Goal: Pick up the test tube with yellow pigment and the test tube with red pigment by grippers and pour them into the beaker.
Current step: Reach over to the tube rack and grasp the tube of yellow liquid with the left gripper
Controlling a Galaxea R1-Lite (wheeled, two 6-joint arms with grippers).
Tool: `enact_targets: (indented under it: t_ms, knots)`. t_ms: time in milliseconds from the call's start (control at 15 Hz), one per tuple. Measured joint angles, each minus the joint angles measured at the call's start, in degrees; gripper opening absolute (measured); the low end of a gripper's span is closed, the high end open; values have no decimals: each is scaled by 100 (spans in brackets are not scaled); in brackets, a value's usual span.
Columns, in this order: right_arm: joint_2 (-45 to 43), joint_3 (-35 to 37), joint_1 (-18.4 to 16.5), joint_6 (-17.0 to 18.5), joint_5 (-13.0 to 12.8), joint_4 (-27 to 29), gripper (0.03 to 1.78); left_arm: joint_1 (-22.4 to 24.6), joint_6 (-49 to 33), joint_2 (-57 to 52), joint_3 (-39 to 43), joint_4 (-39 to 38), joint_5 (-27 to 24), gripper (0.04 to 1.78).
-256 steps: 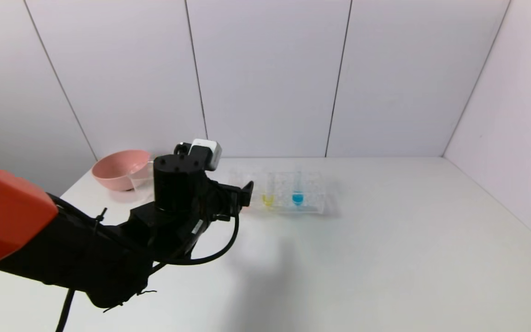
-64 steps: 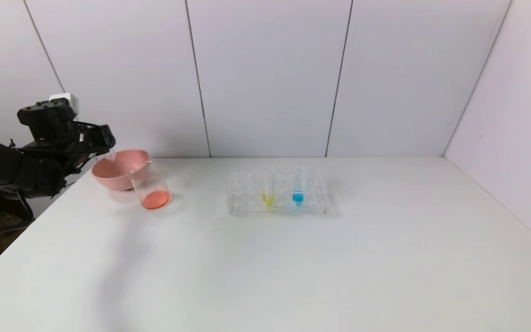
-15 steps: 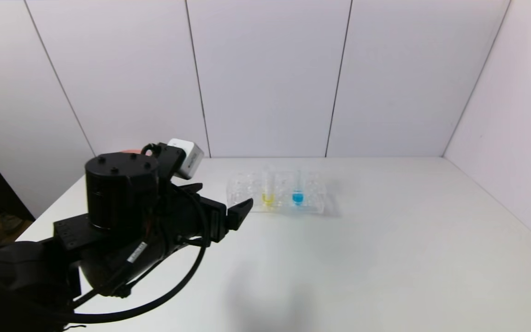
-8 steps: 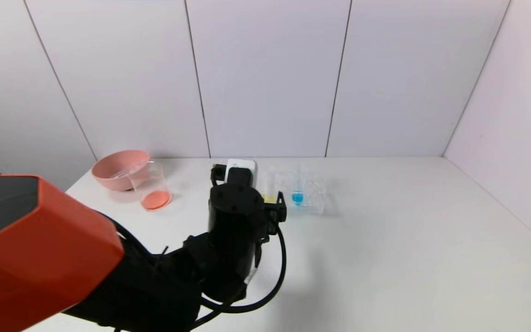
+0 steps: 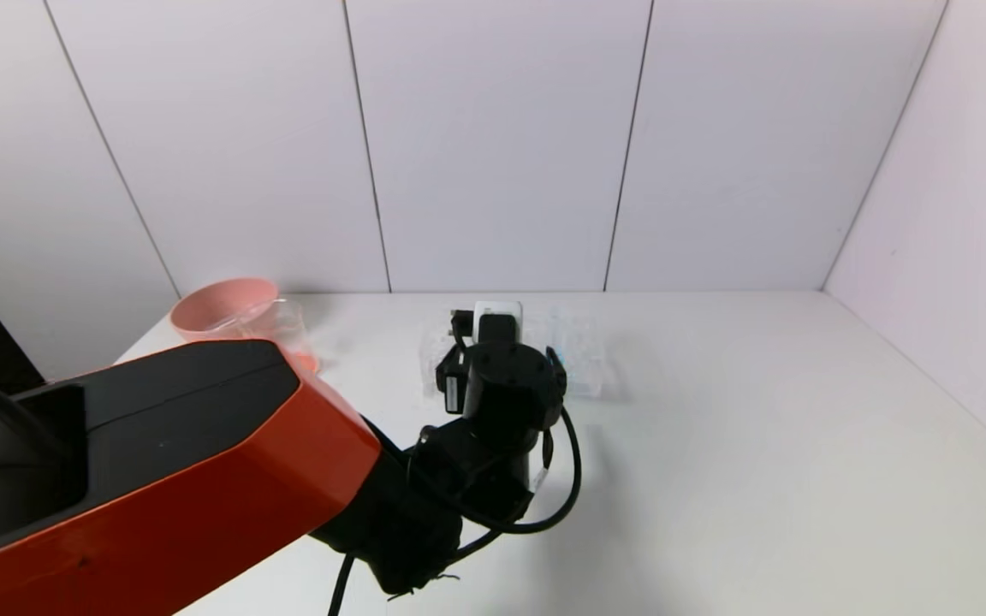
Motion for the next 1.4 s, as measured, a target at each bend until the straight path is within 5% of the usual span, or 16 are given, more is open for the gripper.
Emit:
enact_targets:
  t_ms: [467, 1000, 1200, 1400]
  knots:
    - [0, 0, 0, 0, 0, 2, 171, 499, 472, 555, -1167, 77, -143, 176]
    - [0, 0, 0, 0, 0, 2, 171, 568, 472, 855, -1401, 35, -399, 175]
    - [0, 0, 0, -2, 0, 2, 171, 568, 472, 877, -1395, 38, -369, 156]
    - [0, 0, 0, 0, -2, 2, 171, 586, 469, 890, -1395, 22, -335, 116]
